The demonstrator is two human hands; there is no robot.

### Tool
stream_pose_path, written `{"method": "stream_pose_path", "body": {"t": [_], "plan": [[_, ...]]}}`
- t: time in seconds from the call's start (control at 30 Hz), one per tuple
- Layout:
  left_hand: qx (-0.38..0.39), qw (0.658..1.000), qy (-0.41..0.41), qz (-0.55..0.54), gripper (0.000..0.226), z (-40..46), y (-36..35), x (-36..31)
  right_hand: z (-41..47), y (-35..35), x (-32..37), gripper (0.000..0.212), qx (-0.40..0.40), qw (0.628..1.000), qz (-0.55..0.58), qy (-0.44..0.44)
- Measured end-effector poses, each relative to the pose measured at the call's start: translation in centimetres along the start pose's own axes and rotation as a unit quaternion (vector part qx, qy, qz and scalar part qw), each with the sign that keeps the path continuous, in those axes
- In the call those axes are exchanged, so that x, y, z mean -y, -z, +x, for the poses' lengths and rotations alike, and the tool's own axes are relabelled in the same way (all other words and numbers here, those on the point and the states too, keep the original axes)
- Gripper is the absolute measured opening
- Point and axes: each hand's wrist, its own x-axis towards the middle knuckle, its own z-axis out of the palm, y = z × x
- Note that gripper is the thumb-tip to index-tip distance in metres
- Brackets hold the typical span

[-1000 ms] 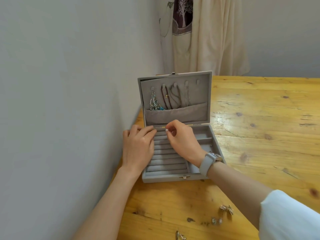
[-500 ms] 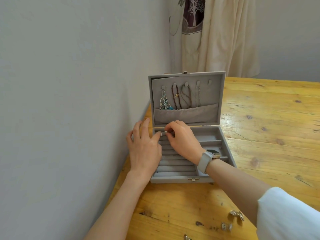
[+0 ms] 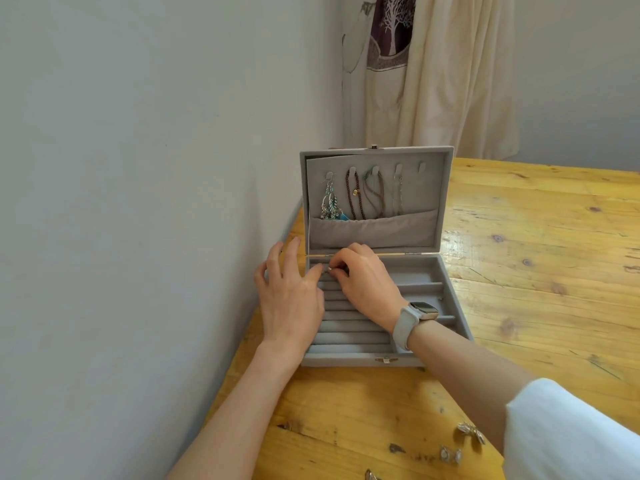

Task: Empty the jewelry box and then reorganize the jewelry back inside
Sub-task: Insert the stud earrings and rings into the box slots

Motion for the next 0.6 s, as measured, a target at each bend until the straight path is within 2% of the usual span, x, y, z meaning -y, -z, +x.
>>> {"method": "stream_pose_path", "body": {"t": [0.23,0.33,0.47,0.6], "plan": [[0.001,1.000,-0.003,-0.001,0.032,0.0,-0.2,0.0,-0.2,0.1,-0.1,0.017,0.001,1.000,0.010,0.007],[0.004,1.000,0.007,-0.009,0.037,0.0,0.2,-0.1,-0.7,0.8,0.2,0.026,0.013,0.999,0.048,-0.011],[-0.024,0.996,0.030,-0.079,0.038,-1.4,1.9,-0.4,-3.3,3.3,0.6,0.028,-0.003,0.998,0.068,0.001],[-0.046,0.986,-0.001,-0.161,0.031,-4.9,4.8,-2.0,-8.5,6.7,1.1,0.018,-0.005,0.997,0.069,0.026]]}}
